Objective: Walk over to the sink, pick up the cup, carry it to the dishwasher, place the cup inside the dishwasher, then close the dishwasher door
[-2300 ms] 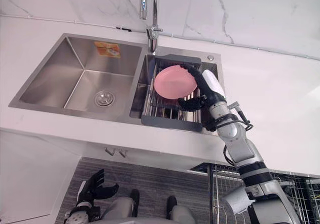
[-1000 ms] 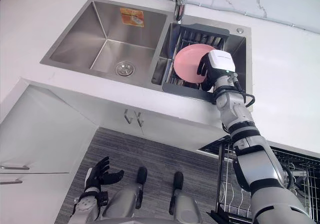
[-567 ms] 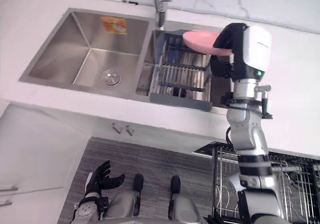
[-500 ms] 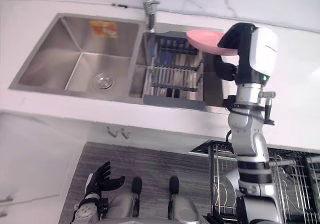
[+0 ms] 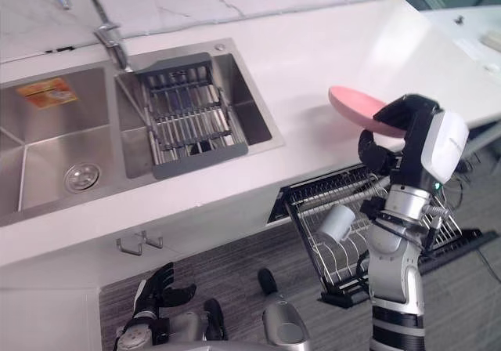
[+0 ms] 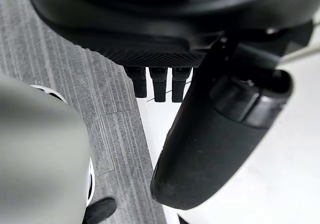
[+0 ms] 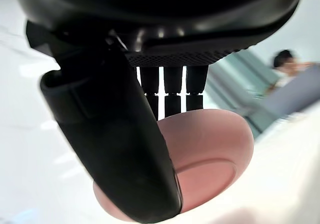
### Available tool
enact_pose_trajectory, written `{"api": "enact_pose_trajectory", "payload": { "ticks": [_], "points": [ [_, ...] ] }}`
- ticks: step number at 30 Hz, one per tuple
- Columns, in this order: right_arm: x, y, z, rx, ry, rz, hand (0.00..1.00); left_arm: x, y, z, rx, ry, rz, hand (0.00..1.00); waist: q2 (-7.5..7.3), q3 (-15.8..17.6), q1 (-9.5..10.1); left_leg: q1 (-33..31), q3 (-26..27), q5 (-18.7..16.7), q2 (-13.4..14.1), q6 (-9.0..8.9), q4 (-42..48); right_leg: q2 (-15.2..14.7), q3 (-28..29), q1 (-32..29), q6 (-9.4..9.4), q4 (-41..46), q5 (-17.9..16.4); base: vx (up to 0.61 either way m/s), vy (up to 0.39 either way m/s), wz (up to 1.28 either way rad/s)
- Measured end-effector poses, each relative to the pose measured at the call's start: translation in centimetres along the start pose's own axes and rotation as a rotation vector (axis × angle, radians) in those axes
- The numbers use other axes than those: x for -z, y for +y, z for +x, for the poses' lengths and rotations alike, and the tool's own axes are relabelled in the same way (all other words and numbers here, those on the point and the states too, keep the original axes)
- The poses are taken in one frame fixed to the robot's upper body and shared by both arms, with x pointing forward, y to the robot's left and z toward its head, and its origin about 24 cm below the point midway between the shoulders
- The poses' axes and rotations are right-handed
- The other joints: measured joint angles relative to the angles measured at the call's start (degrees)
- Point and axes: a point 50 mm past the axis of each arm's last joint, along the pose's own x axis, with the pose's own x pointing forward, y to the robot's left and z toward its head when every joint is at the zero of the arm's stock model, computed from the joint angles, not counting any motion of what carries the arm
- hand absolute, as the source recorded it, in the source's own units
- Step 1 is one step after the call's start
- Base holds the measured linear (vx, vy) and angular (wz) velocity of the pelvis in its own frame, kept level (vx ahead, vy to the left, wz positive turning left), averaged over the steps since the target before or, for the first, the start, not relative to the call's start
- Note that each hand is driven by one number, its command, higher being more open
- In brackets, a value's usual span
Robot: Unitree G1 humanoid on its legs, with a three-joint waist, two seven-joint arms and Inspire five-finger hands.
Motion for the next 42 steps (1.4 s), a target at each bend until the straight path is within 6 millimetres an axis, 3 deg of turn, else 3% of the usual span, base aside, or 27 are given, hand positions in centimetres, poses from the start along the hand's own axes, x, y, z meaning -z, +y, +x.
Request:
{"api": "enact_pose_trajectory", "payload": {
  "ticks": [2, 3, 5, 8, 12, 15, 20, 25, 26, 31, 36, 38, 42],
  "points": [
    [0.8, 0.4, -0.7, -0.024, 0.044, -0.012, 0.30, -0.1, -0.2, 0.0, 0.002, -0.002, -0.005, 0.90, 0.15, 0.4, 0.10, -0.6, 1.9, -0.9, 0.6, 0.24, 1.2, -2.3, -7.8, -2.9, -0.82, 4.2, -0.5, -0.09, 0.051, -0.52],
    [1.3, 0.4, -1.4, -0.037, 0.073, -0.023, 0.30, 0.0, -0.2, 0.1, 0.002, 0.001, -0.003, 0.90, 0.24, 0.6, 0.41, -0.7, 2.6, -1.9, 0.8, -0.51, 1.9, -3.9, -11.2, -4.4, -1.46, 7.1, -1.2, -0.04, 0.026, -0.34],
    [2.3, 0.2, -2.6, -0.048, 0.125, -0.049, 0.30, -0.2, -0.5, 0.2, 0.007, -0.003, -0.006, 0.90, 0.83, 1.7, 0.38, -0.8, 2.6, -2.7, 1.5, -0.68, 3.0, -3.7, -12.5, -4.9, -1.04, 9.2, -2.1, 0.01, -0.054, -0.10],
    [4.0, -0.3, -4.7, -0.060, 0.237, -0.095, 0.30, -0.5, -1.0, 0.3, 0.016, -0.011, -0.015, 0.90, 2.20, 1.8, 0.53, -2.6, 2.5, -2.1, 3.1, -2.43, 2.9, -2.6, -14.1, -6.6, -2.30, 7.8, -2.2, 0.07, -0.117, -0.06],
    [5.5, -0.4, -6.3, -0.034, 0.361, -0.120, 0.30, -1.2, -1.5, 0.6, 0.027, -0.035, -0.026, 0.90, 2.75, 2.4, 0.93, -3.8, 2.7, -1.4, 5.1, -3.85, 2.8, -1.1, -15.3, -7.8, -3.20, 7.0, -1.7, 0.13, -0.117, -0.10],
    [6.7, 0.0, -6.9, -0.036, 0.431, -0.122, 0.30, -2.3, -3.1, 0.8, 0.050, -0.067, -0.044, 0.90, 3.86, 3.5, 1.42, -4.4, 2.9, -1.2, 5.4, -3.81, 2.8, -0.8, -15.6, -9.0, -3.21, 8.2, -1.5, 0.10, -0.032, -0.06],
    [7.5, 2.3, -5.5, -0.032, 0.508, 0.001, 0.30, -4.4, -5.7, 1.2, 0.118, -0.124, -0.059, 0.90, 4.48, 6.6, 2.61, -5.8, 3.9, -1.2, 4.9, -3.71, 2.7, -0.9, -14.8, -11.7, -2.95, 9.7, -1.7, 0.05, -0.006, -0.09],
    [8.4, 4.5, -2.0, -0.050, 0.554, 0.089, 0.30, -6.4, -6.6, 1.6, 0.136, -0.174, -0.078, 0.90, 5.44, 9.8, 4.10, -8.5, 3.9, -1.0, 4.6, -3.39, 2.8, -1.3, -14.7, -14.3, -2.88, 10.1, -1.6, -0.01, -0.027, 0.01],
    [8.8, 5.0, -1.2, -0.060, 0.571, 0.100, 0.90, -6.7, -6.7, 1.7, 0.134, -0.183, -0.084, 0.90, 5.76, 10.2, 4.25, -9.3, 3.7, -0.9, 4.5, -3.25, 2.9, -1.4, -14.9, -15.1, -2.81, 10.1, -1.5, 0.01, -0.029, 0.10],
    [9.0, 6.3, 1.6, -0.099, 0.617, 0.181, 0.90, -7.8, -6.9, 2.1, 0.131, -0.201, -0.111, 0.90, 6.39, 11.4, 4.46, -11.2, 2.6, -0.5, 4.1, -3.03, 2.9, -2.0, -15.7, -16.5, -2.77, 10.3, -1.5, 0.03, -0.022, 0.11],
    [7.4, 6.8, 3.3, -0.110, 0.559, 0.227, 0.90, -9.2, -7.4, 2.4, 0.142, -0.245, -0.118, 0.90, 6.41, 11.6, 4.92, -11.9, 1.7, 0.0, 3.3, -2.71, 2.5, -2.9, -16.4, -16.8, -2.72, 10.3, -1.5, 0.00, -0.010, 0.11],
    [6.2, 6.3, 3.6, -0.089, 0.500, 0.253, 0.90, -9.5, -7.4, 2.4, 0.138, -0.253, -0.119, 0.90, 6.36, 11.6, 5.24, -11.9, 1.6, 0.0, 3.2, -2.64, 2.3, -3.0, -16.4, -16.7, -2.70, 10.2, -1.5, 0.00, 0.000, 0.00],
    [3.0, 3.2, 3.4, 0.018, 0.333, 0.321, 0.90, -9.5, -7.2, 2.4, 0.125, -0.251, -0.119, 0.90, 5.90, 11.9, 5.41, -11.2, 1.5, 0.0, 3.2, -2.63, 2.2, -3.0, -16.4, -15.9, -2.64, 10.0, -1.5, 0.00, 0.000, 0.00]
  ]
}}
